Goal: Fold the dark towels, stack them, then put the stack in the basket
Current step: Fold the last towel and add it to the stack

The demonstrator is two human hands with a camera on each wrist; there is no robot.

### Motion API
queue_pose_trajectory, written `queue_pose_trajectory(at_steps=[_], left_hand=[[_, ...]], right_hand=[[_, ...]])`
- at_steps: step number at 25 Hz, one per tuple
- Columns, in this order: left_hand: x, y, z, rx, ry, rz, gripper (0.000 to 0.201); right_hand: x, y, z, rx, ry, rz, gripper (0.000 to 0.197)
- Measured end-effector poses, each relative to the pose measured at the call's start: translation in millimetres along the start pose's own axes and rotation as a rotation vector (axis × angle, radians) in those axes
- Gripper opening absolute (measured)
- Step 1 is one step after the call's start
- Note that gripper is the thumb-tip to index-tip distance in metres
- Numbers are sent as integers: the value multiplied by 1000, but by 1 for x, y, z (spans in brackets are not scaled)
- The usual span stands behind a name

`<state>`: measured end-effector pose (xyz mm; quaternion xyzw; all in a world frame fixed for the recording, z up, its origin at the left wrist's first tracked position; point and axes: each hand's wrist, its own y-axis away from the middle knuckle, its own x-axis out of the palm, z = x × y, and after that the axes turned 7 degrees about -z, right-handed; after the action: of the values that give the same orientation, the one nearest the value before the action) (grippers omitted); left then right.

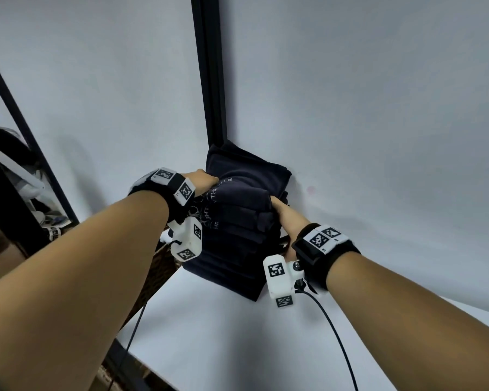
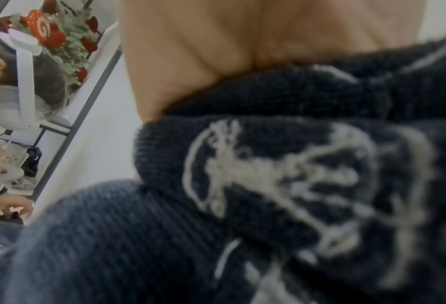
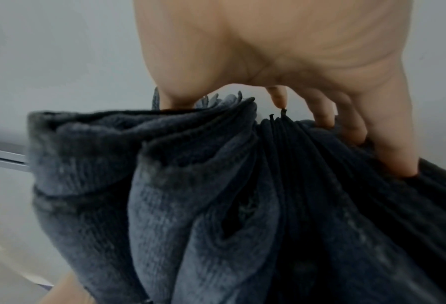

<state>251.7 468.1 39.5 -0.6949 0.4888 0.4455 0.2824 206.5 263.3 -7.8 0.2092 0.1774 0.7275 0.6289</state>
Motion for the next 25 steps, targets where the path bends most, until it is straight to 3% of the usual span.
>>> queue_pose_trajectory(at_steps=[2,7,9,12,17,21,25], left_hand=[[1,-4,5,-6,103,21,44],[7,-7,22,-91,565,166,48],[9,-8,24,-120,699,246,39],[11,-3,26,-113,800,346,34],[16,25,27,-127,907,375,39],[16,73,29,-116,900,380,53],[29,129,38,-129,996,416,72]], right_hand=[[-1,3,0,-9,21,-19,49],[-1,9,1,-10,7,15,46],[-3,11,-1,-18,-8,19,45],[-6,6,-5,-28,-15,67,53],[-11,9,-16,-14,-84,146,54],[-28,19,-21,-49,-162,78,50],[-53,39,-26,17,-128,47,51]])
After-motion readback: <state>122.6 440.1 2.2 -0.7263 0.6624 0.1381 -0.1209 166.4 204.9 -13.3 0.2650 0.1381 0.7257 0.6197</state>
